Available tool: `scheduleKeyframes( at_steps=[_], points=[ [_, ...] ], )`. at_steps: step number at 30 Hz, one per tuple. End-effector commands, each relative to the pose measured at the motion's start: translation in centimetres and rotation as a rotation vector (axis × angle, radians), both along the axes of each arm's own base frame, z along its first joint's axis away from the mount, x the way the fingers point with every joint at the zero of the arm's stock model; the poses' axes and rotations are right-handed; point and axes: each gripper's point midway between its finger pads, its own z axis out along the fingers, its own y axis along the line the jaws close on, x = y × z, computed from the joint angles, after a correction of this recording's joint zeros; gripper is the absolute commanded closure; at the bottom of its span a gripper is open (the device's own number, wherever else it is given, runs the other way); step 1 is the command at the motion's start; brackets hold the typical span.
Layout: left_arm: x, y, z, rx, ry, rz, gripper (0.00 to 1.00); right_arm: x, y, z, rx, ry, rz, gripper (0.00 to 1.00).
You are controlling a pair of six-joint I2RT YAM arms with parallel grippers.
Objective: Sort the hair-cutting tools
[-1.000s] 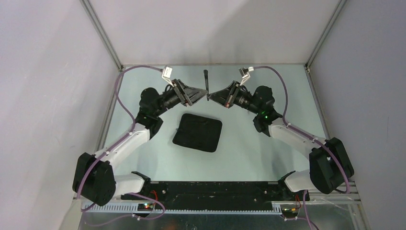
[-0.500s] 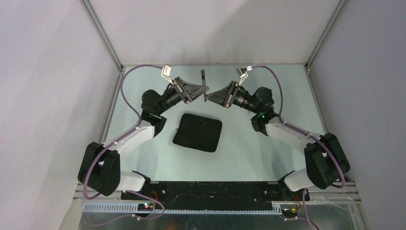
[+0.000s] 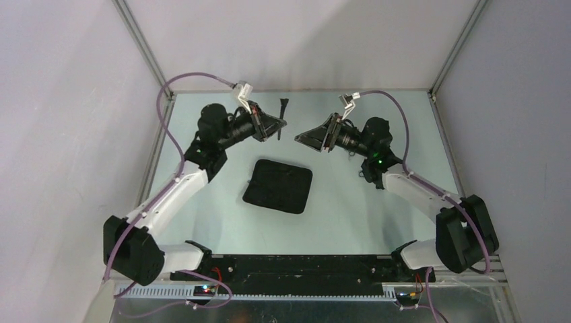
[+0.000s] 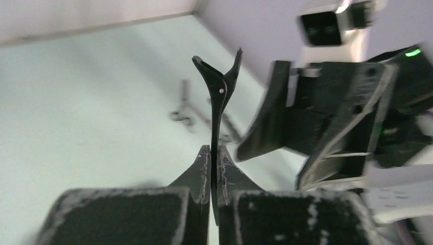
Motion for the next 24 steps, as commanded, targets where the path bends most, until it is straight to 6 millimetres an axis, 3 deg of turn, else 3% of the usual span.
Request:
scheduleKeyframes(
  at_steps=[1, 4, 7, 16, 24],
  points=[
    [0.1, 5.6, -4.8, 0.506, -0.041, 0.121, 1.0, 0.3, -1.7, 0.1, -0.192, -0.172, -0.052, 0.3],
    [-0.3, 7.2, -5.6, 0.667, -0.062, 0.124, 1.0, 0.5, -2.6, -0.6, -0.334, -0.232, -0.068, 0.29],
    [-1.1, 8.4, -6.8, 0.81, -0.08, 0.109, 1.0, 0.1, -3.3, -0.1, -0.427, -0.416, -0.068, 0.31],
    [-4.4, 6.8, -7.8, 1.048, -0.203, -0.048, 1.0, -2.6, -2.7, -0.8, -0.665, -0.952, 0.049, 0.35],
    [-6.7, 5.4, -7.2, 1.082, -0.288, -0.137, 1.0, -3.9, -1.6, -1.0, -0.654, -1.105, 0.141, 0.42]
  ],
)
